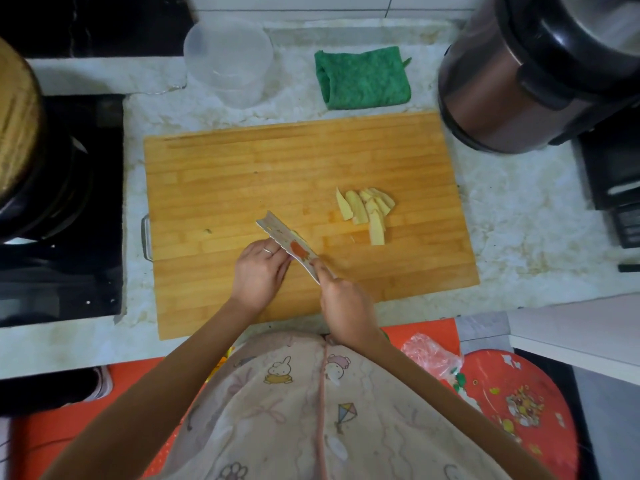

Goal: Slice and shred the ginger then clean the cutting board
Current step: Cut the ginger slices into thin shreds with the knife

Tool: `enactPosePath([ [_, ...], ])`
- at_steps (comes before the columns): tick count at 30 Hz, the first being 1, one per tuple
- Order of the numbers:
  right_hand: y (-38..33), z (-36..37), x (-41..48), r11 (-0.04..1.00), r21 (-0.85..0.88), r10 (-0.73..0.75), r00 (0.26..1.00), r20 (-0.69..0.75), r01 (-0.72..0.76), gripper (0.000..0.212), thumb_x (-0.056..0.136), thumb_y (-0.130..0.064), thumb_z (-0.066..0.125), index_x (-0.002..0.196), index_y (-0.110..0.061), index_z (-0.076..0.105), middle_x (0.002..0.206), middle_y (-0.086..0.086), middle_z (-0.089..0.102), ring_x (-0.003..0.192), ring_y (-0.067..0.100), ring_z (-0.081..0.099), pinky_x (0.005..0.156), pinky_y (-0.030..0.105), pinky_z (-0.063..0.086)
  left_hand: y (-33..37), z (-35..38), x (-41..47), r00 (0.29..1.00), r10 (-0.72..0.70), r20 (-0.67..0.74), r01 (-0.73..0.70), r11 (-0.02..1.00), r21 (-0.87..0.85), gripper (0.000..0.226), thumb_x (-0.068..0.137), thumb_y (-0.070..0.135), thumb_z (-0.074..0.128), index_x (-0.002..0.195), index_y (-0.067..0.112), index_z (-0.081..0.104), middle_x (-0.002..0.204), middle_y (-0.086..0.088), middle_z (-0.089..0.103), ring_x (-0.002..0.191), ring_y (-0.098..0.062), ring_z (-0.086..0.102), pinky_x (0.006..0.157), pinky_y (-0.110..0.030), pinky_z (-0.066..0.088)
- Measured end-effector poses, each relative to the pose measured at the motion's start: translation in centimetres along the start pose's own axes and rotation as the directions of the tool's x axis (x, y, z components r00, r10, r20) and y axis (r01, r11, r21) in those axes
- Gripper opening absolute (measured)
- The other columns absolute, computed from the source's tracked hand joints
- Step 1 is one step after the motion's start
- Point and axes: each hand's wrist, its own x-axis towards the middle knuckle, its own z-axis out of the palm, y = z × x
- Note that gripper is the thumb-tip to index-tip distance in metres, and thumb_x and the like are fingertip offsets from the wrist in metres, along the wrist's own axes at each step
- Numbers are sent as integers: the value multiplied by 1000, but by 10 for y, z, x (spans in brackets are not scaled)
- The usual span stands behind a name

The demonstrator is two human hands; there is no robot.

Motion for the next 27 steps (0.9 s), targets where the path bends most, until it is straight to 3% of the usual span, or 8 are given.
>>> enactPosePath([
  [2, -2, -4, 1, 1000, 11, -19, 1000, 11, 19, 66, 66, 8, 70, 128, -14, 57, 43, 1, 50, 32, 16, 45, 37, 19, 22, 1, -1, -1, 1000, -7, 9, 7, 1000, -7, 30, 97, 23, 47, 89, 8, 72, 87, -6, 69, 83, -26, 63, 74, -33, 46],
  [5, 5, -1, -3, 1000, 2, -18, 1000, -18, 19, 69, 53, 6, 78, 117, -13, 63, 37, -4, 39, 27, 11, 33, 33, 15, 10, 1, -3, 0, 1000, -3, -2, 3, 1000, 5, 23, 90, 19, 53, 83, 8, 72, 81, -7, 69, 76, -29, 66, 69, -31, 48],
  [9, 7, -2, -12, 997, -7, -81, 994, 67, 82, 66, 84, 1, 54, 145, -19, 34, 69, 5, 64, 57, 22, 61, 46, 26, 33, 2, -4, 1, 1000, -10, 2, 10, 1000, 0, 22, 89, 17, 53, 79, 8, 71, 80, -7, 68, 73, -28, 64, 62, -29, 46],
  [12, 9, 1, -9, 999, -17, -45, 999, 10, 45, 71, 82, 3, 56, 146, -19, 34, 59, 1, 56, 50, 19, 51, 42, 24, 26, 2, -4, 1, 1000, -17, 8, 17, 1000, -9, 22, 90, 17, 53, 82, 8, 72, 85, -6, 70, 76, -27, 64, 61, -28, 49],
  [16, 9, 3, -7, 998, 3, -67, 996, 61, 67, 69, 90, 2, 43, 150, -20, 18, 74, 3, 60, 60, 19, 48, 51, 29, 33, 3, -6, 2, 1000, -7, -9, 7, 1000, 4, 22, 88, 17, 54, 79, 7, 71, 80, -7, 68, 73, -27, 64, 60, -28, 47],
  [18, 10, 2, -5, 998, -24, -64, 996, 62, 66, 68, 90, 3, 44, 150, -18, 20, 77, 6, 63, 60, 20, 47, 49, 29, 31, 4, -5, 1, 1000, -3, -31, 4, 1000, 14, 22, 87, 17, 54, 77, 7, 71, 76, -8, 67, 72, -27, 62, 62, -30, 44],
  [25, 7, -9, -5, 990, -139, -32, 999, -5, 31, 72, 70, 3, 68, 136, -20, 49, 51, -2, 52, 39, 14, 33, 36, 19, 4, 3, -5, 0, 1000, -24, 12, 24, 1000, 5, 23, 89, 20, 53, 82, 9, 72, 83, -7, 70, 74, -29, 65, 63, -29, 45],
  [27, 7, -8, -5, 988, -147, -44, 999, 18, 46, 70, 77, 3, 61, 141, -21, 42, 55, -2, 50, 43, 15, 38, 35, 22, 9, 3, -6, 1, 999, -27, 22, 27, 1000, -3, 24, 90, 21, 53, 82, 9, 73, 83, -7, 70, 74, -29, 66, 62, -28, 47],
])
